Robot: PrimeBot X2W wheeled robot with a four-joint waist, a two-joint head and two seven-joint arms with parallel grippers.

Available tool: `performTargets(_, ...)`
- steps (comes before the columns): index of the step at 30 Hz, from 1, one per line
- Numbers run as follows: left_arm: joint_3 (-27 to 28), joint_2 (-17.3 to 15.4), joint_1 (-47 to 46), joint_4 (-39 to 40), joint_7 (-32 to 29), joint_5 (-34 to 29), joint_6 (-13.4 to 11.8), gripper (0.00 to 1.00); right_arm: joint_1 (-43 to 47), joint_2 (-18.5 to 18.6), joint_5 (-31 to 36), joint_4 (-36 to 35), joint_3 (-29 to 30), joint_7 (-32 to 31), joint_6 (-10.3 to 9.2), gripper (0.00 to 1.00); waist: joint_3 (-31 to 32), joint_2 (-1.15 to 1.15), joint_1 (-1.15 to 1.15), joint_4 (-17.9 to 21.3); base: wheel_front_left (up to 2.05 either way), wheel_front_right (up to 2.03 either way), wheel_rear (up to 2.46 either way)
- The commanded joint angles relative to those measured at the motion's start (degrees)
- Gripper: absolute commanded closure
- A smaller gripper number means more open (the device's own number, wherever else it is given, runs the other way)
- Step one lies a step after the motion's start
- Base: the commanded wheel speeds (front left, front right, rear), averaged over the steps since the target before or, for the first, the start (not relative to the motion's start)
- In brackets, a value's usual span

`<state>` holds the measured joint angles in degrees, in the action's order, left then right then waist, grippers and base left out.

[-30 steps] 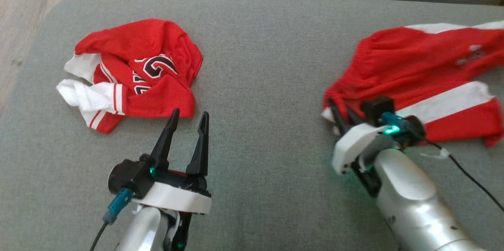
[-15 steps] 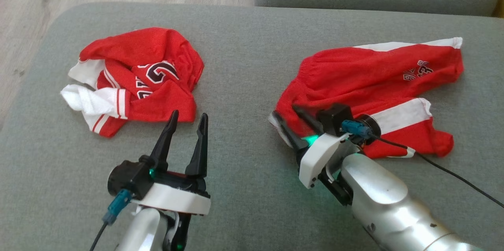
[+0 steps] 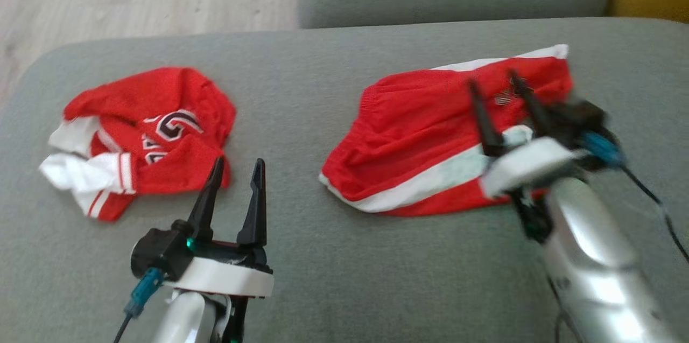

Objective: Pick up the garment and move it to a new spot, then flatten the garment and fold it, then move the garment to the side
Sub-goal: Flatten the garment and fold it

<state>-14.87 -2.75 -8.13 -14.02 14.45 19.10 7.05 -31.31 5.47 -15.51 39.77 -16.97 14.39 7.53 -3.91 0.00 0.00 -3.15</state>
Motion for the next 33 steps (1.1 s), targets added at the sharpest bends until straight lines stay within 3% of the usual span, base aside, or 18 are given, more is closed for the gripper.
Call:
performTargets(1, 2.07, -0.12, -1.3, 2.08, 0.55, -0.39, -0.19, 0.0, 2.73, -0.44, 1.72, -2.91, 1.56, 0.59, -0.04, 0.0, 0.7, 0.0, 0.0, 1.59, 0.0, 0.0, 0.0)
performTargets(8, 2.47, -0.12, -0.75, 2.38, 0.55, -0.33, -0.05, 0.0, 13.83, -2.04, 8.37, -13.99, 14.47, 0.6, -0.04, 0.0, 1.01, 0.0, 0.0, 5.29, 0.0, 0.0, 0.0)
performTargets(17, 2.18, -0.12, -1.4, 2.18, 0.55, -0.75, 0.16, 0.0, 18.25, -2.56, 8.74, -17.01, 16.03, 0.61, -0.04, 0.0, -0.45, 0.0, 0.0, 6.95, 0.0, 0.0, 0.0)
performTargets(25, 1.1, -0.12, -3.24, 1.7, 0.55, -1.2, 0.32, 0.0, 13.33, -2.58, 10.76, -10.48, 12.44, -2.89, -0.04, 0.0, -3.17, 0.0, 0.0, 5.67, 0.0, 0.0, 0.0)
performTargets(33, 0.05, -0.12, -4.3, 0.93, 0.55, -1.25, 0.39, 0.0, 6.86, -2.39, 9.67, -2.11, 12.63, -5.98, -0.04, 0.0, -4.72, 0.0, 0.0, 3.83, 0.0, 0.0, 0.0)
